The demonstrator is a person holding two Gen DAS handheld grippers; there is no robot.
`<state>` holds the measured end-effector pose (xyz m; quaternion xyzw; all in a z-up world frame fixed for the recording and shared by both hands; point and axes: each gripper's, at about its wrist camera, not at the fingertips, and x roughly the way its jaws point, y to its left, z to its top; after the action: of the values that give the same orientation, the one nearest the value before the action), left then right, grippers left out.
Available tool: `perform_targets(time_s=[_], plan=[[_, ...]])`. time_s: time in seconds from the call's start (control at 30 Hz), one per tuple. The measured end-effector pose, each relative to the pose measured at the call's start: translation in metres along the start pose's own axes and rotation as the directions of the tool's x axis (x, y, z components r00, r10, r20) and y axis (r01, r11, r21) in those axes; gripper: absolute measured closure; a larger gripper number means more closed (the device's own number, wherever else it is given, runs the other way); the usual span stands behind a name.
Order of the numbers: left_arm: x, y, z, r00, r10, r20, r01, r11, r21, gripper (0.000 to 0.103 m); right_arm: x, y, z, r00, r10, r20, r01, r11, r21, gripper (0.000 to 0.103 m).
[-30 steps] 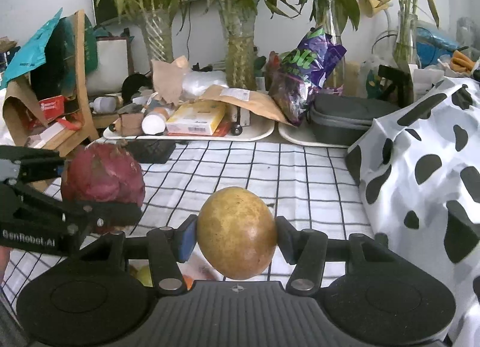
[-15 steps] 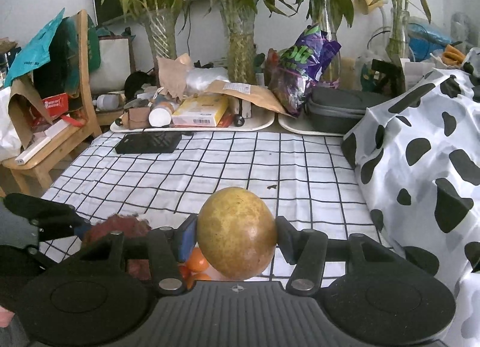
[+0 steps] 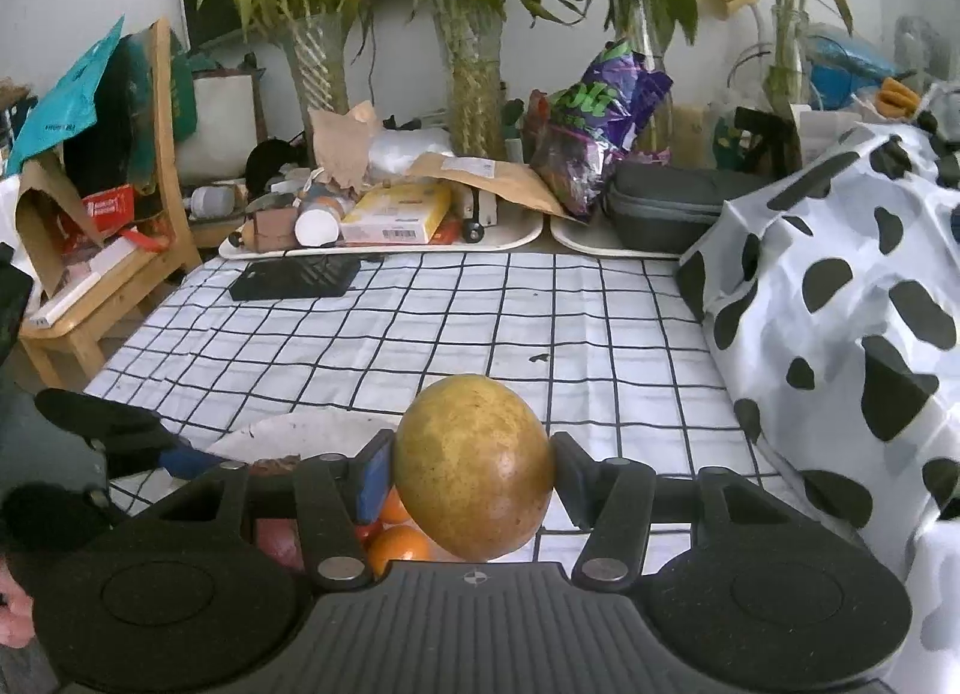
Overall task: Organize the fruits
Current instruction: 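Carry the dragon fruit and passion fruit over the plate and lower them, then open both tools to release the fruits and withdraw from the plate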
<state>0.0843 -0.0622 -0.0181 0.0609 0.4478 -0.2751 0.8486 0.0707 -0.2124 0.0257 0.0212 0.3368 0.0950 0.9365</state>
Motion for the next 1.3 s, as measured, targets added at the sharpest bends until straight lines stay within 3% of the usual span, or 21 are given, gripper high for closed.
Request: perform_targets(time_s=[0.17, 0.3, 0.57, 0.73, 0.97, 1.07, 1.1, 1.13, 1.17, 1.3], plan=[[-0.034, 0.013, 0.0, 0.994, -0.006, 0.113, 0.015, 0.996, -0.083, 0.019, -0.008, 0.003, -0.006, 1.0, 0.018, -0.009, -0.018, 1.0, 0.014, 0.046], [-0.053, 0.017, -0.008, 0.987, 0.057, 0.15, -0.037, 0.991, -0.13, 0.019, -0.015, 0.014, -0.013, 0.999, 0.048, -0.026, -0.048, 0.999, -0.006, 0.046], [-0.073, 0.024, -0.027, 0.971, 0.176, 0.161, -0.146, 0.972, -0.183, 0.019, -0.036, 0.055, -0.032, 0.992, 0.121, -0.045, -0.125, 0.987, -0.099, 0.046], [-0.084, 0.035, -0.036, 0.965, 0.203, 0.166, -0.161, 0.958, -0.238, 0.019, -0.043, 0.089, -0.043, 0.981, 0.182, -0.071, -0.193, 0.961, -0.199, 0.046], [-0.092, 0.044, -0.043, 0.96, 0.218, 0.176, -0.168, 0.95, -0.262, 0.019, -0.027, 0.126, -0.055, 0.969, 0.188, -0.163, -0.235, 0.907, -0.35, 0.046], [-0.093, 0.046, -0.044, 0.959, 0.224, 0.175, -0.173, 0.948, -0.266, 0.019, -0.016, 0.135, -0.063, 0.967, 0.15, -0.207, -0.223, 0.89, -0.398, 0.045], [-0.093, 0.047, -0.045, 0.958, 0.227, 0.176, -0.176, 0.948, -0.267, 0.019, -0.016, 0.139, -0.065, 0.971, 0.133, -0.198, -0.206, 0.883, -0.421, 0.033], [-0.094, 0.047, -0.045, 0.956, 0.233, 0.18, -0.18, 0.946, -0.269, 0.019, -0.017, 0.141, -0.065, 0.978, 0.117, -0.175, -0.184, 0.881, -0.437, 0.008], [-0.094, 0.048, -0.045, 0.954, 0.237, 0.183, -0.183, 0.945, -0.27, 0.019, -0.019, 0.141, -0.065, 0.983, 0.109, -0.148, -0.164, 0.881, -0.445, 0.0], [-0.096, 0.048, -0.047, 0.953, 0.245, 0.18, -0.188, 0.94, -0.283, 0.019, -0.027, 0.13, -0.061, 0.988, 0.113, -0.109, -0.148, 0.902, -0.405, 0.0]])
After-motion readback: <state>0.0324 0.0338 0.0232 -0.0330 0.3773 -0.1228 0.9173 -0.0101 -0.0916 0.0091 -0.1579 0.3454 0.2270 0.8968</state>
